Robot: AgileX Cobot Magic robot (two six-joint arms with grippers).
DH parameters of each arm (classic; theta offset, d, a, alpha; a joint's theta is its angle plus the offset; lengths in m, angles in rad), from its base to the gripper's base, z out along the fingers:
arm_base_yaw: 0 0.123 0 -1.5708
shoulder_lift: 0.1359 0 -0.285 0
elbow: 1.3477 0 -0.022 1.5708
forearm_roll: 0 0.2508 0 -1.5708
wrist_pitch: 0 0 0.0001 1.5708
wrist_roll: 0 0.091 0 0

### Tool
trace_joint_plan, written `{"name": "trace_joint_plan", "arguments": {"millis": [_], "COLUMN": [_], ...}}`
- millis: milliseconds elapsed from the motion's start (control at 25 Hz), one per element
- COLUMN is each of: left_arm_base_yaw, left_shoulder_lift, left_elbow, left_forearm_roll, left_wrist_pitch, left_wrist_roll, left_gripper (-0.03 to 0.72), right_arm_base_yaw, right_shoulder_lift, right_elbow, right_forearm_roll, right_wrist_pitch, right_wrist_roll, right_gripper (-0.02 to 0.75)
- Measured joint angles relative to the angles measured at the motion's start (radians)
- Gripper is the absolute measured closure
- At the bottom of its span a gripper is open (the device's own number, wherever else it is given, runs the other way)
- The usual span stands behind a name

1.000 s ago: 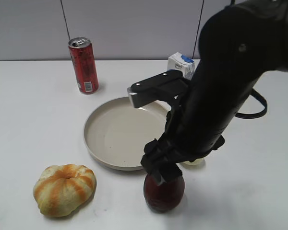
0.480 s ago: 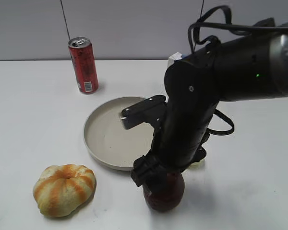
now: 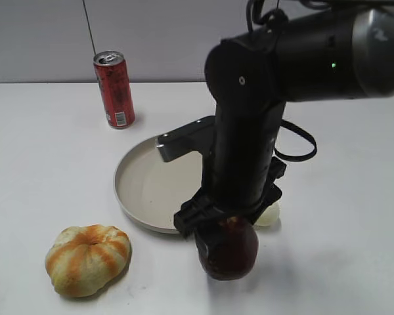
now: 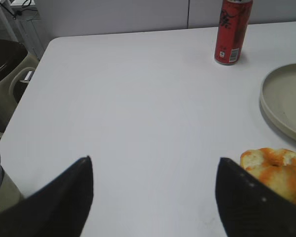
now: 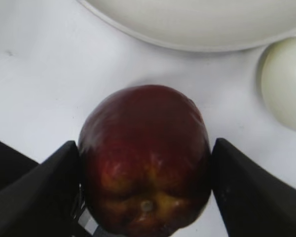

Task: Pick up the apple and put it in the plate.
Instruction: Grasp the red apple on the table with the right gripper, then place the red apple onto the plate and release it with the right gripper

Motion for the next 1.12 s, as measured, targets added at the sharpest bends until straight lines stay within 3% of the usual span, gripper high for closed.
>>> {"name": "trace_joint_plan", "arguments": {"millis": [280,640,1120], "left_arm_base_yaw": [0.000,0.000,0.000], "left_shoulder_lift": [0.000,0.000,0.000], "left_elbow": [0.000,0.000,0.000], "left_forearm_roll": [0.000,0.000,0.000], "left_wrist_pitch": [0.000,0.000,0.000], "left_wrist_roll": [0.000,0.000,0.000], "left_gripper": [0.101,0.101,0.101], "right_arm_base_yaw": [-0.020,-0.052,-0.052], "right_shoulder_lift": [-0.015,0.103,0.300], "right_elbow": [-0.197,-0.356,-0.410], "right_forearm_roll": [-0.078,-0.086,-0.115], "right_wrist_pitch": [0.109,-0.018,-0.113], "right_wrist_roll": [0.000,-0.026,-0.029], "right_gripper": [0.122,0.122,0.097]}}
